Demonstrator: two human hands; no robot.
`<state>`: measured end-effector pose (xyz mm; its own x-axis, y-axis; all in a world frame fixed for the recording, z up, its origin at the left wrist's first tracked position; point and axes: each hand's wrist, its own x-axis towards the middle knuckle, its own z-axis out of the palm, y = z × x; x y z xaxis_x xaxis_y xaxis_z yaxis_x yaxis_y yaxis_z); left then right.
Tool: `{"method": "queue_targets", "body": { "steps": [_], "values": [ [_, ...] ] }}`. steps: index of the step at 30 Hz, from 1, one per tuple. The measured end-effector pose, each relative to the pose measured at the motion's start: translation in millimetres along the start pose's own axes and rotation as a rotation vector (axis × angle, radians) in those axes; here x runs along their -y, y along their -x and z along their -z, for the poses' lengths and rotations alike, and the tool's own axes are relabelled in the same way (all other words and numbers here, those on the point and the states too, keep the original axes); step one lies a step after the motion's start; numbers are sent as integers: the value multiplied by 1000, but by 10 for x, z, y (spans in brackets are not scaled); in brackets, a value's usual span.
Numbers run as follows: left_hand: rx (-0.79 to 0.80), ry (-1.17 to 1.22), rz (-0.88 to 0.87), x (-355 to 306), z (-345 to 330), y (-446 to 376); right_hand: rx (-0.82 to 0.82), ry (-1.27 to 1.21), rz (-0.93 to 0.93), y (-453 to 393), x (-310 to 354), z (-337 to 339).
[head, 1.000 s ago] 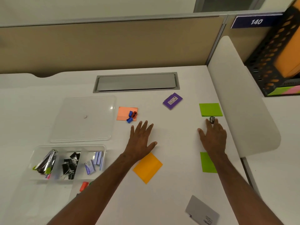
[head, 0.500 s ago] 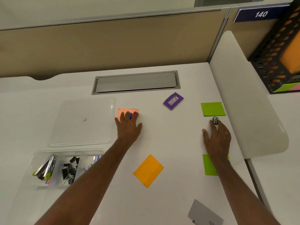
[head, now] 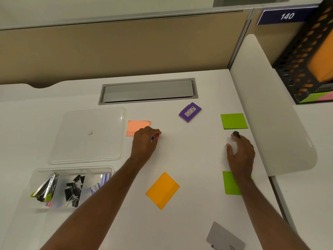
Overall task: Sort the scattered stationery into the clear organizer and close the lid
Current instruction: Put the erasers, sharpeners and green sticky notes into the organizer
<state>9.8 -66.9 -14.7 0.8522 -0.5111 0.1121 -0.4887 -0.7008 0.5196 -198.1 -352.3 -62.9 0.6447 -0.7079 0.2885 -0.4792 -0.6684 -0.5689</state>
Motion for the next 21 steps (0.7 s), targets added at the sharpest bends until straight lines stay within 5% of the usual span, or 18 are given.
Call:
{"method": "queue_targets", "body": {
  "steps": [5, 10, 15, 21],
  "values": [
    [-107, 371, 128, -63, 245, 33, -116, -304, -94, -62, 164, 22],
    [-228, 488, 206, -39, 421, 230, -74, -601, -265, -242, 629, -107],
    [-257, 510, 200, 34, 515, 469, 338, -692, -192, -332, 1288, -449],
    [-257, 539, 230, 94, 590, 718, 789, -200, 19, -252, 1988, -1007]
  ]
}}
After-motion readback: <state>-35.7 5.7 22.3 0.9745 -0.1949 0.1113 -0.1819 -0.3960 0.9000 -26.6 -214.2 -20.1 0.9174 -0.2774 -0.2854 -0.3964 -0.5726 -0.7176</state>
